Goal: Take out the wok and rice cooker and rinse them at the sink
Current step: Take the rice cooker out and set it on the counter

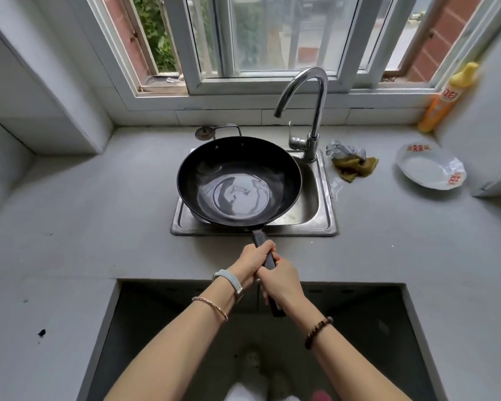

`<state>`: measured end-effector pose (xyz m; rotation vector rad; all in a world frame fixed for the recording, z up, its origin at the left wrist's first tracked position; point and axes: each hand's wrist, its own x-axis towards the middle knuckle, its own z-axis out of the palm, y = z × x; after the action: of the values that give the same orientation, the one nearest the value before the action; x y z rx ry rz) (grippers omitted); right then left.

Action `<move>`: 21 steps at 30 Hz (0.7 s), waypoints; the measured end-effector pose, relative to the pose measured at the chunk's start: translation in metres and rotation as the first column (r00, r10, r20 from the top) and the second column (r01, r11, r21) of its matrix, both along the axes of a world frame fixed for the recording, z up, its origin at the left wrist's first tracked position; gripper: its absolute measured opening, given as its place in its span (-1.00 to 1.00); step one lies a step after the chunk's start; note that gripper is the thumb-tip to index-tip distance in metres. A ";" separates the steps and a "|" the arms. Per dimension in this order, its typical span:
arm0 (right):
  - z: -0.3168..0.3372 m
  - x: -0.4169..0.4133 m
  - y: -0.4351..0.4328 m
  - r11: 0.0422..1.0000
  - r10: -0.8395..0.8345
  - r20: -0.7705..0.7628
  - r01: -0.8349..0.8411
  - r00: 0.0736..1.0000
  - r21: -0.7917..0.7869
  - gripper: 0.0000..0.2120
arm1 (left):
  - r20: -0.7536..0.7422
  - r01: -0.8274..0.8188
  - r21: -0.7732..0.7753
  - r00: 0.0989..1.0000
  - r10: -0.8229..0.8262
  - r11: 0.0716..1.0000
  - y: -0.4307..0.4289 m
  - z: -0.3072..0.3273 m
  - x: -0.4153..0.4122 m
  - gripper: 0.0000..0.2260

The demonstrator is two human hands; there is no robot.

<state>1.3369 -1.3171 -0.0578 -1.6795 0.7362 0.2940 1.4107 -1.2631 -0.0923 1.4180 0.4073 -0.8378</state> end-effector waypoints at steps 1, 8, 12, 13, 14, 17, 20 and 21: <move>-0.002 0.005 0.000 1.000 -0.010 -0.006 0.011 1.000 0.008 -0.88 | -0.009 -0.005 -0.007 1.000 0.005 1.000 -0.001 -0.002 0.005 -0.82; -0.016 0.022 0.001 0.999 -0.031 -0.029 0.032 0.999 0.025 -0.86 | -0.047 0.014 -0.057 0.999 -0.017 0.998 -0.001 -0.014 0.023 -0.83; -0.021 0.026 0.004 0.999 -0.041 -0.025 0.042 0.999 0.020 -0.87 | -0.056 0.034 -0.067 0.998 -0.038 0.997 0.001 -0.021 0.029 -0.84; -0.022 0.027 0.004 0.999 -0.042 -0.022 0.043 0.999 0.021 -0.87 | -0.059 0.042 -0.069 0.997 -0.046 0.997 0.002 -0.022 0.030 -0.84; -0.023 0.028 0.005 0.999 -0.043 -0.020 0.043 0.999 0.024 -0.87 | -0.062 0.049 -0.069 0.997 -0.053 0.996 0.003 -0.023 0.031 -0.84; -0.026 0.030 0.007 0.999 -0.043 -0.020 0.043 0.999 0.022 -0.88 | -0.063 0.064 -0.068 0.996 -0.068 0.996 0.005 -0.025 0.033 -0.84; -0.029 0.031 0.008 0.999 -0.037 -0.024 0.038 0.999 0.006 -0.88 | -0.081 0.073 -0.083 0.994 -0.079 0.994 0.007 -0.028 0.034 -0.85; -0.030 0.030 0.009 0.999 -0.036 -0.027 0.036 0.999 0.004 -0.87 | -0.090 0.074 -0.091 0.993 -0.082 0.993 0.008 -0.029 0.034 -0.86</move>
<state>1.3669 -1.3081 -0.0881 -1.6589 0.7848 0.2935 1.4442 -1.2551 -0.1212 1.3242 0.3834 -0.9770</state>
